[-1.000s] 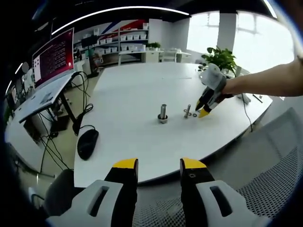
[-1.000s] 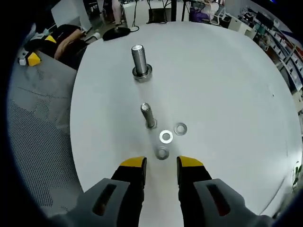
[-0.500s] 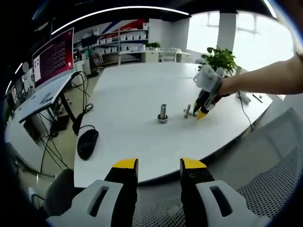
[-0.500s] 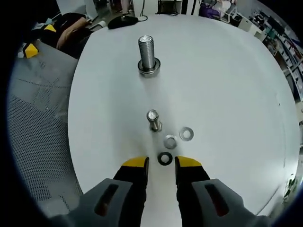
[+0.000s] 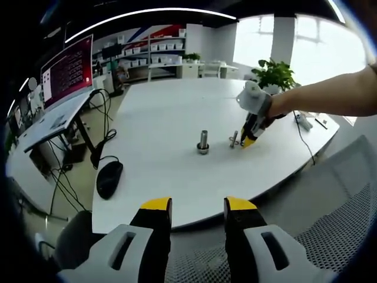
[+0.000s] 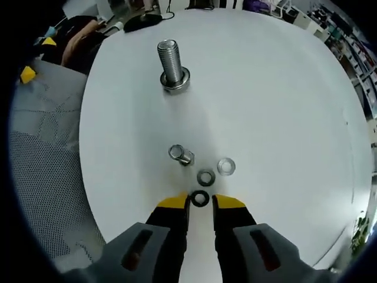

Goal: Place the washer onto the threaded stud by aligning its center hole with the stud, sliding it down to the base, and recovering from edge contact or off-axis alignment until the washer reaches the visible bottom stop.

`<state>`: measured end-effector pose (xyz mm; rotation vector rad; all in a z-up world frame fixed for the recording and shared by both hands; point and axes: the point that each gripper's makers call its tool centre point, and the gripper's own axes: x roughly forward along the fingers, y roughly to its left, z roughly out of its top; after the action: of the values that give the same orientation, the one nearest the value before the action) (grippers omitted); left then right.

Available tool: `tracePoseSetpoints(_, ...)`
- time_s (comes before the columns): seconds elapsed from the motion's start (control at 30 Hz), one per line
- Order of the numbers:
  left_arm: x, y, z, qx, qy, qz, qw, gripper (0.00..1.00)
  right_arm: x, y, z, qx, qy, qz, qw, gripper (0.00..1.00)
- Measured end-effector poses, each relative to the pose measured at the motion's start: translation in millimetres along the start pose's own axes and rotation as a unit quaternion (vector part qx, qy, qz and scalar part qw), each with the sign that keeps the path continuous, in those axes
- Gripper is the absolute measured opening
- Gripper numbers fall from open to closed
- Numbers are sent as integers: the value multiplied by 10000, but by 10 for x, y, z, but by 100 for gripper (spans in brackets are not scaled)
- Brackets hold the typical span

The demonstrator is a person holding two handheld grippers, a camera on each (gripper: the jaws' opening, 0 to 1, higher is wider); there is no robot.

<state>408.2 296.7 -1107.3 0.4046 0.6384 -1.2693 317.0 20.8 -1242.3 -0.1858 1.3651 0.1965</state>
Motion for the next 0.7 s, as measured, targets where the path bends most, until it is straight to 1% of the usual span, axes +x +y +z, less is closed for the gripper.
tracePoseSetpoints(0.23,1,15,5,-45,-26,22,10000,33,-9,26,14,126,188,-24,9997,19)
tracePoseSetpoints(0.3,6,21,1,-44,-23,20,10000,33,-20,51,-3,56,280,-29,9996,19)
tracePoseSetpoints(0.43,0,9,15,-74,-36,41,10000,32,-31,59,-6,69,416,-11,9991,19)
tracePoseSetpoints(0.57,6,15,4,-39,4,35,10000,32,-24,42,3,92,429,-5,9990,19)
tracePoseSetpoints(0.7,4,20,8,-66,-17,55,10000,32,-21,45,5,89,359,-26,9993,19)
